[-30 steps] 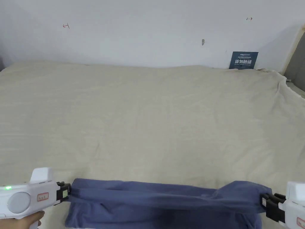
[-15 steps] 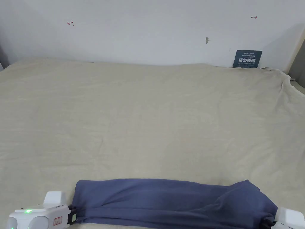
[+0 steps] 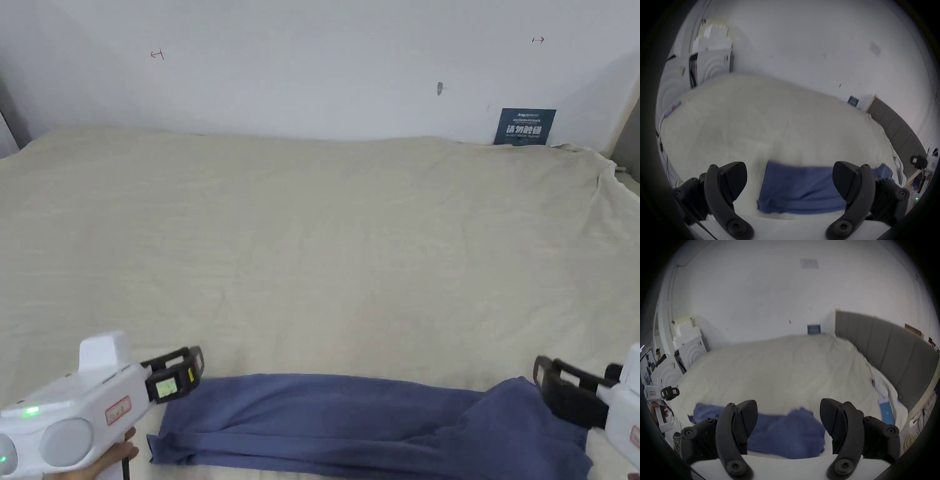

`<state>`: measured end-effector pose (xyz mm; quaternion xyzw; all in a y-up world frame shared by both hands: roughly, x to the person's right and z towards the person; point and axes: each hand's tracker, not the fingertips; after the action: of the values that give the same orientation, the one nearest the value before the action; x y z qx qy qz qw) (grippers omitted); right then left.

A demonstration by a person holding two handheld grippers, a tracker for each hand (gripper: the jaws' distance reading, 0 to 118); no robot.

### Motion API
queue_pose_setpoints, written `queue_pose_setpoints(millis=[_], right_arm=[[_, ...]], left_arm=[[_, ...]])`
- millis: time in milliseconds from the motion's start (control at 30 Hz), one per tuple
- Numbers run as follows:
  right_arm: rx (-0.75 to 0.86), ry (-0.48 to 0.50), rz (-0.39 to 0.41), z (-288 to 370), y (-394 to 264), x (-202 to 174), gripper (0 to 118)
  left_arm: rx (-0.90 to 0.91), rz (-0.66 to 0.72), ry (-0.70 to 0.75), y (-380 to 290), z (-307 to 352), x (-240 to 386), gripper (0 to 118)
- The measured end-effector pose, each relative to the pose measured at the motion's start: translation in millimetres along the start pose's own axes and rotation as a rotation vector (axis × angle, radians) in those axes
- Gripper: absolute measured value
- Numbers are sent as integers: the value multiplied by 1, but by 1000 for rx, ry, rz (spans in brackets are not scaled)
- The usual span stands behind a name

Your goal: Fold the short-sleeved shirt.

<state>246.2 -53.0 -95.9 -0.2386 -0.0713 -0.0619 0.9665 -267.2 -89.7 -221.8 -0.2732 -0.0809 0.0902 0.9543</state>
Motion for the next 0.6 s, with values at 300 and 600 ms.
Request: queue_pose_setpoints(millis=[300, 600], right_arm=[[224, -58, 118, 14, 45, -52, 83], [316, -85, 116, 14, 44, -77, 1]], left_arm=[[238, -165, 67, 43, 22, 54, 111], [369, -187, 22, 39, 35, 73, 2]])
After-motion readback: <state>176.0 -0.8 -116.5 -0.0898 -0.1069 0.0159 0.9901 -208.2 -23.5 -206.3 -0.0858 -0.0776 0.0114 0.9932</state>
